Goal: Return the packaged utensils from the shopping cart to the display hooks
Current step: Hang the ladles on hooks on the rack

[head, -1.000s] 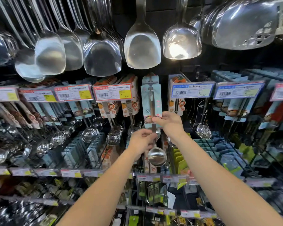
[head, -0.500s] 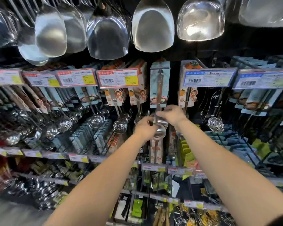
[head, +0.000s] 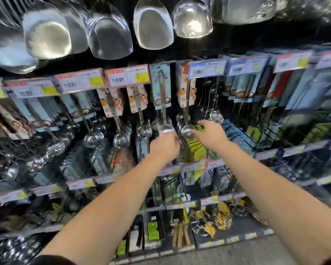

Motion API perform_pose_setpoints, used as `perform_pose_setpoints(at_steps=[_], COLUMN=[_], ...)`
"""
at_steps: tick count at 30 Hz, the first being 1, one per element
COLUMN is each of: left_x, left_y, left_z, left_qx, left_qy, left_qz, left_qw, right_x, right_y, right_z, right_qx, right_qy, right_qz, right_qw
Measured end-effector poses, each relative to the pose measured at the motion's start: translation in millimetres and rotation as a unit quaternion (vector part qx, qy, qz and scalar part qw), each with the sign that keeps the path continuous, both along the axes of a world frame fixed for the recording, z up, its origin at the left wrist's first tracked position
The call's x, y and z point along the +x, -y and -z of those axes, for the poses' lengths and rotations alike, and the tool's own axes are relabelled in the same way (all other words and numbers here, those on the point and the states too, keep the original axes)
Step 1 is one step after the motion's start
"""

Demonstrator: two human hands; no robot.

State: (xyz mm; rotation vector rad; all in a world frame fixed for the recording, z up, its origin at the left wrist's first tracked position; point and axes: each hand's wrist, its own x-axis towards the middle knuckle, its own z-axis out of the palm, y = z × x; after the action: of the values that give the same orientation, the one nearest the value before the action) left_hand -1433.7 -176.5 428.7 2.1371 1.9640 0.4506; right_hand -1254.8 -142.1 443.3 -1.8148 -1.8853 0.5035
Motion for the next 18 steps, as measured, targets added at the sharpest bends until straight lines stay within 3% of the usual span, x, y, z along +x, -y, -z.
perform_pose_setpoints(at_steps=[8, 18], left_x=[117, 325], left_y=[32, 82], left_z=[-7, 10], left_qx=[0.043, 0.052], left_qy=[-0.044, -0.053], left_qz=[0.145, 0.318], left_qw=[0.987, 0.945], right_x=[114, 308], right_y=[97, 215], right_z=[6, 32], right_qx=[-0.022, -0.082], right_qy=[0.124, 0.085], right_qz=[0.122, 0.272], right_qw=[0.985, 0.955])
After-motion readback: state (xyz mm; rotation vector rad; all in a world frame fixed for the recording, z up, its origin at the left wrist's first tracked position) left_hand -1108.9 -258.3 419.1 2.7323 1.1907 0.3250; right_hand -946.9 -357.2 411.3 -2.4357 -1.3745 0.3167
